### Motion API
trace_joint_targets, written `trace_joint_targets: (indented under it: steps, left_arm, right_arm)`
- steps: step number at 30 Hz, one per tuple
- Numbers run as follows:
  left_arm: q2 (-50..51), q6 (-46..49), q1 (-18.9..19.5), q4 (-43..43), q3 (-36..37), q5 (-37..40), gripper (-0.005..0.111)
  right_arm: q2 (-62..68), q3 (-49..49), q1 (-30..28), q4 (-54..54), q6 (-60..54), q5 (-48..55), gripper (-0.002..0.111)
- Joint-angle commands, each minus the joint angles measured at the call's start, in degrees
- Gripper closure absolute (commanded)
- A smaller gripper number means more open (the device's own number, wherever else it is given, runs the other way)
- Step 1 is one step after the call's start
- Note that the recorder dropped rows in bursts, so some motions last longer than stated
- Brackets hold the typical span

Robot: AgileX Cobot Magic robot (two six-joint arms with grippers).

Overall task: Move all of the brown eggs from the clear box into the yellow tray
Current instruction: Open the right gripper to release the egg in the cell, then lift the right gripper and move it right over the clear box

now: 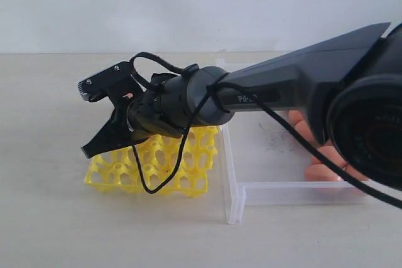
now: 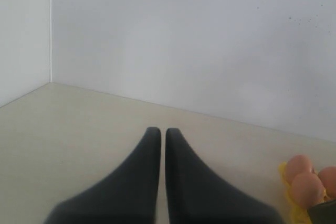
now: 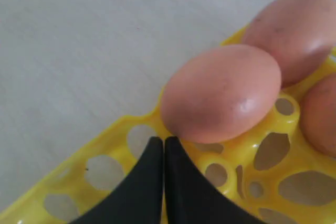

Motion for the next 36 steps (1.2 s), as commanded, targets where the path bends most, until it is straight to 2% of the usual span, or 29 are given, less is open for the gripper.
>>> trace_joint_targets:
  steps: [1, 10, 14, 19, 23, 27, 32, 36]
  left_arm:
    - [-0.14, -0.51, 0.09, -0.51, -0.04, -0.72, 0.103]
    - [-0.14, -0.51, 0.09, -0.51, -0.04, -0.72, 0.103]
    - [-0.14, -0.51, 0.09, -0.51, -0.04, -0.72, 0.103]
    - [-0.14, -0.51, 0.09, -0.51, -0.04, -0.72, 0.103]
    - [-0.14, -0.51, 0.09, -0.51, -0.04, -0.72, 0.103]
    - [-0.14, -0.51, 0.09, -0.51, -0.04, -0.72, 0.103]
    - [-0.14, -0.51, 0.09, -0.51, -0.04, -0.72, 0.103]
    - [-0.14, -0.51, 0.09, -0.51, -0.04, -0.72, 0.103]
  right_arm:
    - [-1.34, -0.09, 0.73, -0.11, -4.33, 2.95, 0.108]
    - [-7.78, -0.09, 2.41, -0.65, -7.62, 2.72, 0.108]
    - [-6.61, -0.09, 2.24, -5.70, -7.18, 0.44, 0.108]
    - [-1.24, -0.19, -2.76, -5.77, 0.87, -9.40, 0.108]
    - [1.40, -0.19, -3.65, -4.41, 2.94, -9.80, 0.108]
    - [1.41, -0.19, -1.52, -4.81, 2.34, -4.88, 0.108]
    - [-1.41, -0.19, 0.36, -5.36, -4.62, 6.25, 0.108]
    - [-6.45, -0.07, 1.11, -5.61, -5.18, 9.08, 0.108]
